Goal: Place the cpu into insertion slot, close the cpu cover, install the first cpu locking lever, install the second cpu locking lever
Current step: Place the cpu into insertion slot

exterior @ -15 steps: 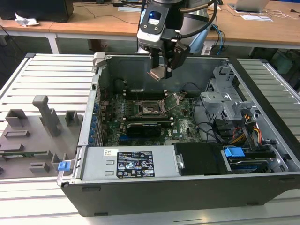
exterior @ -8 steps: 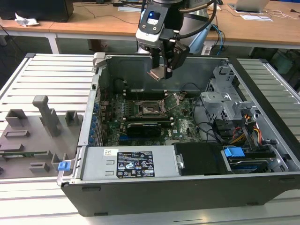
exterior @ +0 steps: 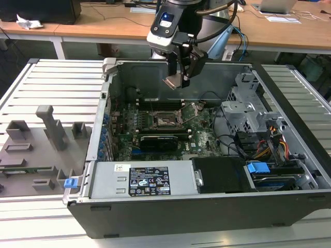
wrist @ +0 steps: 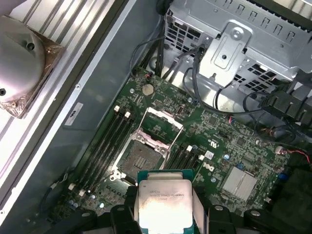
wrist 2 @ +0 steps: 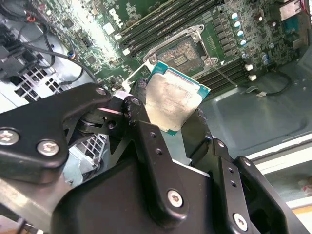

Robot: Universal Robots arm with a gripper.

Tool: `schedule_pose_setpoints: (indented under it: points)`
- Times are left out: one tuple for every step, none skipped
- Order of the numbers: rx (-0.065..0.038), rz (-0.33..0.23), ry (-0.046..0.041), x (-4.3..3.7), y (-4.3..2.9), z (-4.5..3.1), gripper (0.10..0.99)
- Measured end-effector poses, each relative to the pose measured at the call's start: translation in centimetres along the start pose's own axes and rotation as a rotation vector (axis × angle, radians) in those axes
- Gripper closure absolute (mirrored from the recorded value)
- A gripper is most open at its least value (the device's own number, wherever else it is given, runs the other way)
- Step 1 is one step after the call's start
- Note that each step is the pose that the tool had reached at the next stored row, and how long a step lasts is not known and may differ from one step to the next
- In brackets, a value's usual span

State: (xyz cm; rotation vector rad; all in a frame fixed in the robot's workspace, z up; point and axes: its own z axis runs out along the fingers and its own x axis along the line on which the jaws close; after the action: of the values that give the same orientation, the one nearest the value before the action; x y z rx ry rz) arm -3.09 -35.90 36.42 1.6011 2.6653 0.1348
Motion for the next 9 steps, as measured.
schedule_pose_setpoints:
  points:
    - [0.0, 0.016, -0.0015, 0.0, 0.0, 0.05, 0.557]
    - [-0.001, 0.029, -0.0027, 0.0, -0.01, 0.11, 0.557]
    - [-0.001, 0.047, -0.0043, 0.0, -0.01, 0.16, 0.557]
    - [-0.001, 0.06, -0.0054, 0.0, -0.02, 0.21, 0.557]
    - [-0.002, 0.084, -0.0076, -0.01, -0.03, 0.28, 0.557]
    - [-0.002, 0.104, -0.0093, -0.01, -0.03, 0.35, 0.557]
    - [-0.002, 0.116, -0.0103, -0.01, -0.03, 0.39, 0.557]
    - [-0.002, 0.125, -0.0112, -0.01, -0.04, 0.42, 0.557]
    - [-0.003, 0.135, -0.0121, -0.01, -0.04, 0.45, 0.557]
